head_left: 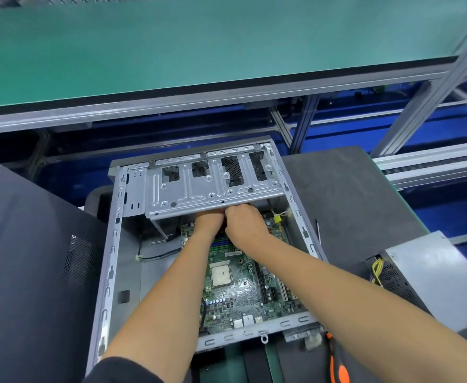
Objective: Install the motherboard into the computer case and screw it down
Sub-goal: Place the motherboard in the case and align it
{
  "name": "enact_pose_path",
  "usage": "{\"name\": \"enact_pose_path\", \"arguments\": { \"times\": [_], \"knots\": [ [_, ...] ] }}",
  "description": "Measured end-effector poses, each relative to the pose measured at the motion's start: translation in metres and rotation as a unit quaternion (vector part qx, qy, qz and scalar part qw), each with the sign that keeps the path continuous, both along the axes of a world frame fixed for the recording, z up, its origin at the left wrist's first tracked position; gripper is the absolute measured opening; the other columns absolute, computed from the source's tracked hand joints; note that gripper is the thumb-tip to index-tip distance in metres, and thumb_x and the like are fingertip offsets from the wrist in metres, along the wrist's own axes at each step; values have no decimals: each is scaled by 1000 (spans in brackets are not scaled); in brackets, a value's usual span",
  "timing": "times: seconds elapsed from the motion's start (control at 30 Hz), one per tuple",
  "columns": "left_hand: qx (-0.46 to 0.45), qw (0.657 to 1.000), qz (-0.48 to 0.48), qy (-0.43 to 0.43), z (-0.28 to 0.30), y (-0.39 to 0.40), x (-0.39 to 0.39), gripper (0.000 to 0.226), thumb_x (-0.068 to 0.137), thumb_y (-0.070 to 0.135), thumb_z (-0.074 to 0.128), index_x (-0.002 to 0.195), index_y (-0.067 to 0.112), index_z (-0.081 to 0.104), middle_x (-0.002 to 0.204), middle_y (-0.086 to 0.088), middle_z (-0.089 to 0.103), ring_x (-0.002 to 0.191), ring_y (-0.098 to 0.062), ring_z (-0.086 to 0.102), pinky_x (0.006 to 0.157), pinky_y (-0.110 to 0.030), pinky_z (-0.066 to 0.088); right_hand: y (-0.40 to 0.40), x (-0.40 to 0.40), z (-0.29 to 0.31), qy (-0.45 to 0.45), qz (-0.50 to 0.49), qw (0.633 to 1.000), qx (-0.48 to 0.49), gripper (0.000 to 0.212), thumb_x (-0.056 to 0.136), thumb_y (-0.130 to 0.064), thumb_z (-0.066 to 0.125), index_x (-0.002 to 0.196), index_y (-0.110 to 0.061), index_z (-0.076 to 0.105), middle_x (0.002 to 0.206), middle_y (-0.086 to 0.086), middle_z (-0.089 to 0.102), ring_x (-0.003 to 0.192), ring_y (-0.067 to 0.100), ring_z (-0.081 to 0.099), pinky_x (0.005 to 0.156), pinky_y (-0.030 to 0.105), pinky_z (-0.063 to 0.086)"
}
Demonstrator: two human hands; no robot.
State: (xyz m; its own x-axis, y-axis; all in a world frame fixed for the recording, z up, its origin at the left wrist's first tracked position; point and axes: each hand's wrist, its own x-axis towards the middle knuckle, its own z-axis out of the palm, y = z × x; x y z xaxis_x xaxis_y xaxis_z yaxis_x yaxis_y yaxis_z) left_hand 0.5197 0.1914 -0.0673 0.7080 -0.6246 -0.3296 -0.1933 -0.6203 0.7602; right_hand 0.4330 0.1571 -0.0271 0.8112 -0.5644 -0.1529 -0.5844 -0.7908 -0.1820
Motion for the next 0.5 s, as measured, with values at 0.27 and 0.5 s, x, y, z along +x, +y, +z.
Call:
{"name": "enact_pose_path", "arguments": {
  "times": [0.27, 0.5],
  "knots": [
    [88, 994, -36, -57, -2, 17, 9, 17, 96, 5, 36, 91, 13, 50, 90, -9, 57, 83, -22, 46, 60, -28, 25, 7, -8, -11, 28, 114, 992, -49, 25, 84, 0, 54, 107, -6, 63, 104, 11, 64, 96, 29, 59, 77, 38, 45],
    [157, 979, -103, -76, 2, 15, 16, 24, 89, 7, 45, 66, 15, 43, 68, -3, 47, 60, -16, 40, 53, -27, 29, 13, -5, -16, 26, 111, 992, -61, 26, 85, 1, 54, 109, -5, 63, 107, 11, 63, 102, 29, 55, 81, 38, 47]
  ]
}}
